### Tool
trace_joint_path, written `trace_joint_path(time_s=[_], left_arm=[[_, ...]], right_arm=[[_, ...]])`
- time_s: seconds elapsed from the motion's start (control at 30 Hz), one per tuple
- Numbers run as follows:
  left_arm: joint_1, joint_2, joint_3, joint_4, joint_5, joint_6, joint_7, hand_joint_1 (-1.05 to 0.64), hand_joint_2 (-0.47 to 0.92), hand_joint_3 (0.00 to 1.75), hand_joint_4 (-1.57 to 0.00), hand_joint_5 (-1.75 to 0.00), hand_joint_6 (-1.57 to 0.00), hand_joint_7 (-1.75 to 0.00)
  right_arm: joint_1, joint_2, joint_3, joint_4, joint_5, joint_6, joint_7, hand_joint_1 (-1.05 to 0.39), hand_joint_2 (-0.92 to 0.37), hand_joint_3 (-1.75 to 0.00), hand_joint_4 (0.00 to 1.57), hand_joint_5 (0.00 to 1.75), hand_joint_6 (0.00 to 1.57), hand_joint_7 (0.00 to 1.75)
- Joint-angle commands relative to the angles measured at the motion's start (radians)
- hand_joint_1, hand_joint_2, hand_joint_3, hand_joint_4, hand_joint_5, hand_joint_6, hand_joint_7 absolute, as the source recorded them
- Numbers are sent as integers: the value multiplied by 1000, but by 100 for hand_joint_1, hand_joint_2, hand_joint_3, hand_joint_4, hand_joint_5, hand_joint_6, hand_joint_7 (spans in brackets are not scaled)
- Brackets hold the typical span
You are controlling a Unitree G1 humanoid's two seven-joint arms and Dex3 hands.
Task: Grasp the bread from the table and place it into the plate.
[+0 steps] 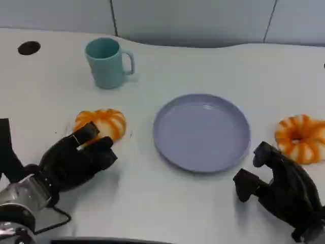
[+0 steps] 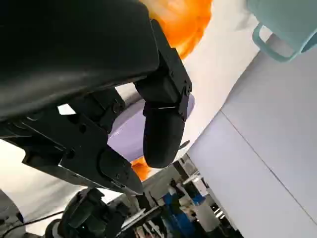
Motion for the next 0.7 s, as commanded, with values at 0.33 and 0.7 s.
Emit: trace_joint_path(time_s=[0.33, 0.7], left_arm=[[-25, 16, -1, 27, 10, -33, 8, 0, 58, 1, -106, -175, -80, -175], [-26, 15, -10, 31, 17, -52, -12, -1, 59, 1, -107, -175, -80, -175]], right_arm=[[-40, -22, -12, 62, -14, -58, 7, -43, -86, -1, 89, 175, 66, 175], [-54, -27, -14, 86, -12, -66, 11, -43, -86, 0, 90, 175, 65, 175]])
